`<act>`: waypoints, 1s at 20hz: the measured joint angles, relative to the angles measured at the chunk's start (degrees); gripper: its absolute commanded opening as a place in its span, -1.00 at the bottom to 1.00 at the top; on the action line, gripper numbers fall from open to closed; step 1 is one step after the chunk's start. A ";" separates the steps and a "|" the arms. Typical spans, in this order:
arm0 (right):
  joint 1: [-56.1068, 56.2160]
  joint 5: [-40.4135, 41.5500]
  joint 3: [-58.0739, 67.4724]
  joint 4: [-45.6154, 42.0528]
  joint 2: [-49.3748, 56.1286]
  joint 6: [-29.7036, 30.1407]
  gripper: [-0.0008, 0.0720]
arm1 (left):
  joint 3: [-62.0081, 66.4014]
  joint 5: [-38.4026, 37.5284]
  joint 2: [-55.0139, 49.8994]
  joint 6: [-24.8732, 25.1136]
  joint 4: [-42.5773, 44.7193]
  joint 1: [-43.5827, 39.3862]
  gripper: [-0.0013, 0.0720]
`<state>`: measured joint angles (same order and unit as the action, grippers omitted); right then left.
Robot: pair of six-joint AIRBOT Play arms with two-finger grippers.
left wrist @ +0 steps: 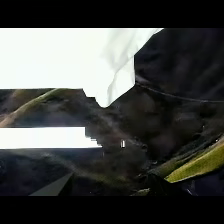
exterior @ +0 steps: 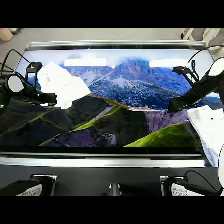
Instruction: Fold the shirts.
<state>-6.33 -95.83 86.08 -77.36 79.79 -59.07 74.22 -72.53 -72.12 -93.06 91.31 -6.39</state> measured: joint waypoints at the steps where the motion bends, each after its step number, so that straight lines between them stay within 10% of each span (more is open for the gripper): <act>1: 0.00 0.00 0.00 0.00 0.00 0.02 0.70 | 0.00 0.00 0.00 0.00 0.00 0.00 0.61; 20: 0.00 0.74 0.00 0.00 0.00 0.02 0.71 | -0.04 0.85 -0.02 -0.96 -1.11 0.00 0.61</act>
<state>-6.33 -95.09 86.08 -77.36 79.79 -59.05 74.17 -71.68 -72.14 -94.02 90.19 -6.39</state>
